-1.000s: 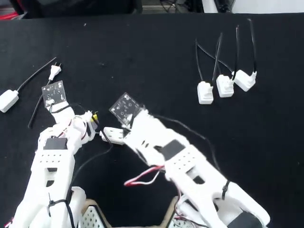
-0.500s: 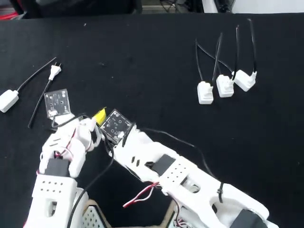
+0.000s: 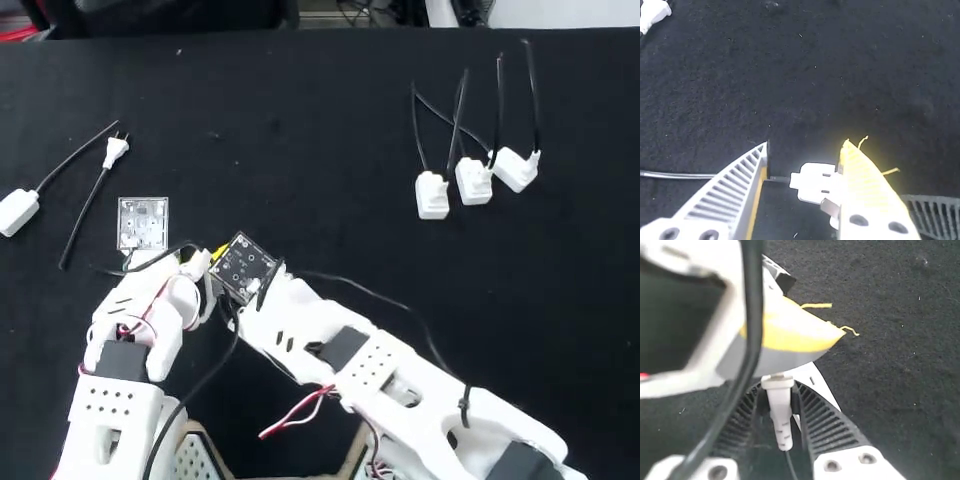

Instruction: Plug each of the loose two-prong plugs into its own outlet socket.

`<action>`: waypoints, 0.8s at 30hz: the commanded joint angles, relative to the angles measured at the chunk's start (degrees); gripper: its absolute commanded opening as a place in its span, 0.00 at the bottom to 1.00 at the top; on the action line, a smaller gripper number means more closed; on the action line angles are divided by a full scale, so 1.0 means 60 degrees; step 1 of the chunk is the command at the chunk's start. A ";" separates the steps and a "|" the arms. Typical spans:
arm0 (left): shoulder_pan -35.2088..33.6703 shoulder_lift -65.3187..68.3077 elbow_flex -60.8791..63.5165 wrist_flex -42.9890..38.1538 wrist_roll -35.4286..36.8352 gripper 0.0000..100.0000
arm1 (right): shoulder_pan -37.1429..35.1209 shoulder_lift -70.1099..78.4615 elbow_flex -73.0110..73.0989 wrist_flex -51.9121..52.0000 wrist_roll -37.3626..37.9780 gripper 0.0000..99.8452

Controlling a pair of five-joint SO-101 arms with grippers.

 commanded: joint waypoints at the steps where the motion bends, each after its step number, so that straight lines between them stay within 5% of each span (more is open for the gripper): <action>1: -0.0066 -0.0103 -0.0037 0.0044 -0.0015 0.23 | -0.0044 -0.0872 -0.0125 0.0264 0.0000 0.01; 24: -0.0081 -0.0103 0.0037 0.0059 0.0659 0.23 | 0.0630 -0.4110 0.0315 0.1626 -0.0103 0.01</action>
